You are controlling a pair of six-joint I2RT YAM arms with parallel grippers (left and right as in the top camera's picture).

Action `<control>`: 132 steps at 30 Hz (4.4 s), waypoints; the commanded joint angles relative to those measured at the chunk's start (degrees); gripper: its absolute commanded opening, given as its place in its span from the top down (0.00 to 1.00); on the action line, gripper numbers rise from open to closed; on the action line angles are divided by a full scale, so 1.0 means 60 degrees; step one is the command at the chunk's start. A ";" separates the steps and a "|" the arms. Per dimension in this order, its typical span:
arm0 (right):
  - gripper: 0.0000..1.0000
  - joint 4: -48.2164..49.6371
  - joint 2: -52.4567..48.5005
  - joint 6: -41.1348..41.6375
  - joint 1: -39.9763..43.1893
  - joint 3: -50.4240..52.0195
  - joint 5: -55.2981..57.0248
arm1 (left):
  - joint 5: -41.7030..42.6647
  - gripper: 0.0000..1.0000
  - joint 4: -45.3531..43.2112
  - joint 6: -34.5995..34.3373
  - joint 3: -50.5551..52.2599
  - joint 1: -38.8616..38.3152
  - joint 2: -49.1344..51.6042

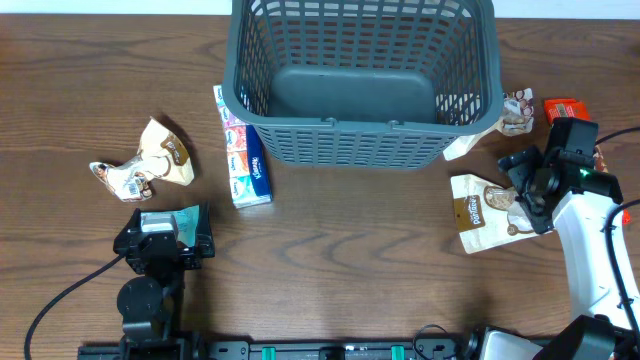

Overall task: Pack container
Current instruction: 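Lower the right gripper and grasp the dried mushroom pouch, then lift the mushroom pouch and carry it into the grey basket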

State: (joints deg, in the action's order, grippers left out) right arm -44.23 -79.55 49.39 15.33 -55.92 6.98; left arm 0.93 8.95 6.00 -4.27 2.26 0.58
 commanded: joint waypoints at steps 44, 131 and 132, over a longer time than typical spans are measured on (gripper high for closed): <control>0.01 0.1559 -0.2248 0.1982 0.0200 0.1333 0.0954 | 0.0022 0.01 0.0098 -0.0051 0.0255 0.0051 -0.0066; 0.99 0.0969 -0.2710 -0.3621 -0.4947 -0.6739 -0.4124 | 0.0022 0.01 0.0098 -0.0055 0.0255 0.0051 -0.0066; 0.99 0.0736 -0.2827 -0.3807 -0.4947 -0.6739 -0.4018 | 0.0022 0.01 0.0098 -0.0051 0.0255 0.0051 -0.0066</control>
State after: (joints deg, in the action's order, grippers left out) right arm -38.46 -95.29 32.69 -13.85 -96.09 -17.82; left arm 0.93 8.97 6.00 -4.27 2.26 0.58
